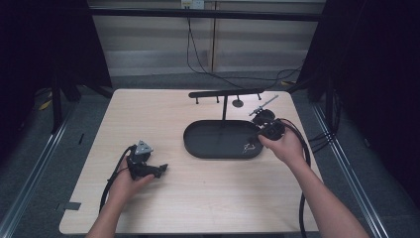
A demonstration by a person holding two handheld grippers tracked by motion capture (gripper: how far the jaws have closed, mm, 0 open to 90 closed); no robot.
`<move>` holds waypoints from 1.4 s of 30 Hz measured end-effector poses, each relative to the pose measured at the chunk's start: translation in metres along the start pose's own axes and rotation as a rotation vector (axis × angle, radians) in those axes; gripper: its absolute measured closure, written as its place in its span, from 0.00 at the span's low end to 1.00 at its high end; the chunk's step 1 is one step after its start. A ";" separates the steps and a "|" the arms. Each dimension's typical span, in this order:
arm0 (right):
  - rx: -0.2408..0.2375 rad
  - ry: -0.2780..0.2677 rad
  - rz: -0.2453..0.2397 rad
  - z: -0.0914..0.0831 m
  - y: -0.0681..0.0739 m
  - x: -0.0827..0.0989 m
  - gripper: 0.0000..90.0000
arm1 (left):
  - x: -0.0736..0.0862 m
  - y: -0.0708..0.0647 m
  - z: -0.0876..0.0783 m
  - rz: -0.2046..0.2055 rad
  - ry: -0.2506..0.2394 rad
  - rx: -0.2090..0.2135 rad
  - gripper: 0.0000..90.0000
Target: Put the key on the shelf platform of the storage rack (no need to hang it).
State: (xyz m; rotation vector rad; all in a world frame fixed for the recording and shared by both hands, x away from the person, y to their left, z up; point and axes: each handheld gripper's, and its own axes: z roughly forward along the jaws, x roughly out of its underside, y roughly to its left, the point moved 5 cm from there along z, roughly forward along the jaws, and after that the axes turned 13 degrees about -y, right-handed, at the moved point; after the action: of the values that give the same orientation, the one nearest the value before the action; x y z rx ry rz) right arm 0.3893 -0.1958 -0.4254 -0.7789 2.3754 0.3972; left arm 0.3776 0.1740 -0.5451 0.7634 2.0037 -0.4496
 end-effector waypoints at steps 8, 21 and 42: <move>0.040 -0.030 0.027 0.008 -0.015 -0.004 0.96 | 0.000 0.000 0.000 0.001 0.001 0.000 0.15; 0.077 -0.059 0.050 0.018 -0.026 -0.006 0.96 | 0.000 0.000 0.000 0.001 0.001 0.000 0.15; 0.111 -0.077 0.056 0.043 -0.028 -0.006 0.96 | 0.000 0.000 0.000 0.001 0.001 0.000 0.15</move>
State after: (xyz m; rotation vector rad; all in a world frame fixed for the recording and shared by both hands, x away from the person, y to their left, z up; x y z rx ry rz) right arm 0.4299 -0.1958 -0.4576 -0.6371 2.3295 0.3093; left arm 0.3776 0.1741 -0.5450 0.7645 2.0044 -0.4493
